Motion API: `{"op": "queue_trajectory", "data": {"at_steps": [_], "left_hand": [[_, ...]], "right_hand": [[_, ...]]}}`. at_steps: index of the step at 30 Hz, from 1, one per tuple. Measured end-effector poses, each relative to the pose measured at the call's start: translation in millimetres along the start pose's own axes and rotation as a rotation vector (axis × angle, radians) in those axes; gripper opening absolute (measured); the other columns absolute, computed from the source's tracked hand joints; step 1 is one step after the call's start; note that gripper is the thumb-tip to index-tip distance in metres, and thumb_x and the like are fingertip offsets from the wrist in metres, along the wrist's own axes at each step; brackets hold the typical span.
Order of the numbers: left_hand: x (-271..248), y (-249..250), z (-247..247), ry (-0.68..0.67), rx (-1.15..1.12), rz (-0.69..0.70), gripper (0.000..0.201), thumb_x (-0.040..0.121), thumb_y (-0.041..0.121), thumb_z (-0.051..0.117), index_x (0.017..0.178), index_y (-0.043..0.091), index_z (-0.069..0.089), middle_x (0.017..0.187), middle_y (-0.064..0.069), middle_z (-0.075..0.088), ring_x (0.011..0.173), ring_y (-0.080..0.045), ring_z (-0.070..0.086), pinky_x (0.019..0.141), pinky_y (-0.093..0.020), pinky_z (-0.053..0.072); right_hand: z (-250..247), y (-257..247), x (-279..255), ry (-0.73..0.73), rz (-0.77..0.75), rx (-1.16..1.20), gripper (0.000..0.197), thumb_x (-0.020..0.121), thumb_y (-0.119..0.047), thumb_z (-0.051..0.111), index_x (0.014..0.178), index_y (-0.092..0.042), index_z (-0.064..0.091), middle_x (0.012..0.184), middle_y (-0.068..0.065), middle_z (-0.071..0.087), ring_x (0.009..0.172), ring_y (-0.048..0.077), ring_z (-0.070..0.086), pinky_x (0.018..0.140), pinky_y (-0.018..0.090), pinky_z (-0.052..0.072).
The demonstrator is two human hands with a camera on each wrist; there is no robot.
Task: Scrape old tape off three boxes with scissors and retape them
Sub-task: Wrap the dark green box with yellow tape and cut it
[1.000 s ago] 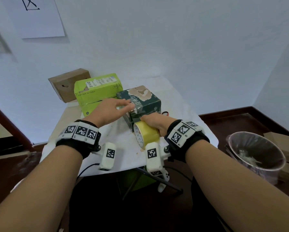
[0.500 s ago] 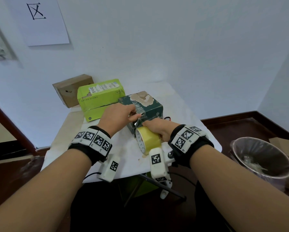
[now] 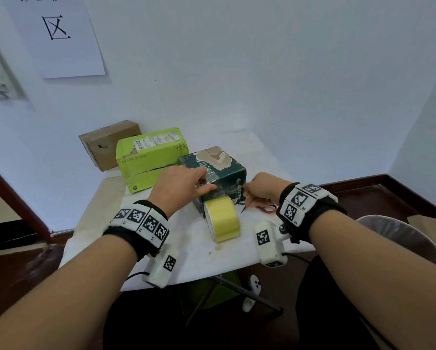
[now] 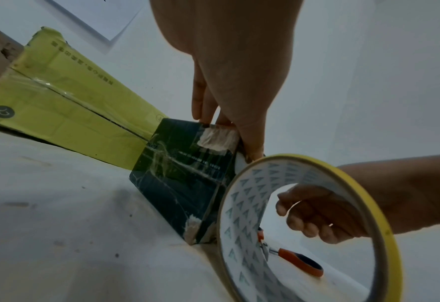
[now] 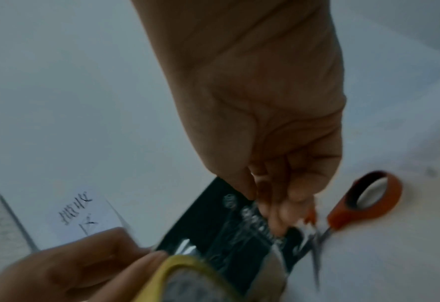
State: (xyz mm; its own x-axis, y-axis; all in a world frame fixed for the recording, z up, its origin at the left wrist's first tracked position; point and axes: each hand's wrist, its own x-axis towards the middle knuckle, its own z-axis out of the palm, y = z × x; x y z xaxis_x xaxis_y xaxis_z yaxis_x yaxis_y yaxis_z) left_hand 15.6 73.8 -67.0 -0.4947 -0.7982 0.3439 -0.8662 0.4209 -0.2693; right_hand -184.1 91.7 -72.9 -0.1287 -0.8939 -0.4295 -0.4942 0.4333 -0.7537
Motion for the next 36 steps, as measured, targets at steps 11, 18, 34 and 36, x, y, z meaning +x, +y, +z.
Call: {"op": "queue_trajectory", "data": {"at_steps": [11,18,34,36], "left_hand": [[1.9,-4.3,0.5,-0.017,-0.01,0.009,0.042,0.091,0.064,0.041,0.092,0.023,0.054,0.066,0.005,0.054,0.061,-0.015,0.048,0.048,-0.026,0.027],[4.9,-6.2,3.5,-0.014,-0.096,0.003,0.044,0.089,0.063,0.045,0.094,0.021,0.057,0.077,0.001,0.068,0.062,-0.016,0.05,0.049,-0.026,0.032],[4.2,-10.6,9.9,0.034,-0.256,-0.041,0.044,0.085,0.063,0.053,0.096,0.022,0.064,0.083,0.005,0.071,0.07,-0.017,0.062,0.048,-0.022,0.03],[4.3,-13.5,11.1,0.044,-0.343,-0.047,0.04,0.084,0.058,0.059,0.095,0.019,0.066,0.087,0.005,0.072,0.067,-0.016,0.061,0.051,-0.025,0.036]], "right_hand": [[-8.0,10.3,9.6,-0.035,-0.062,-0.4,0.04,0.093,0.006,0.041,0.127,-0.01,0.056,0.13,0.007,0.056,0.1,0.023,0.061,0.073,0.02,0.052],[-13.1,13.8,20.5,-0.007,0.026,-0.198,0.044,0.092,-0.006,0.054,0.136,-0.007,0.049,0.114,0.003,0.06,0.085,0.013,0.061,0.069,0.017,0.054],[-28.3,43.4,16.1,0.017,-0.089,-0.158,0.03,0.086,0.004,0.061,0.116,0.003,0.062,0.088,0.004,0.066,0.048,-0.001,0.061,0.042,0.01,0.044],[-36.2,42.6,15.0,0.036,-0.045,-0.126,0.029,0.088,0.005,0.056,0.116,0.005,0.06,0.079,0.003,0.063,0.04,-0.001,0.059,0.039,0.011,0.043]]}}
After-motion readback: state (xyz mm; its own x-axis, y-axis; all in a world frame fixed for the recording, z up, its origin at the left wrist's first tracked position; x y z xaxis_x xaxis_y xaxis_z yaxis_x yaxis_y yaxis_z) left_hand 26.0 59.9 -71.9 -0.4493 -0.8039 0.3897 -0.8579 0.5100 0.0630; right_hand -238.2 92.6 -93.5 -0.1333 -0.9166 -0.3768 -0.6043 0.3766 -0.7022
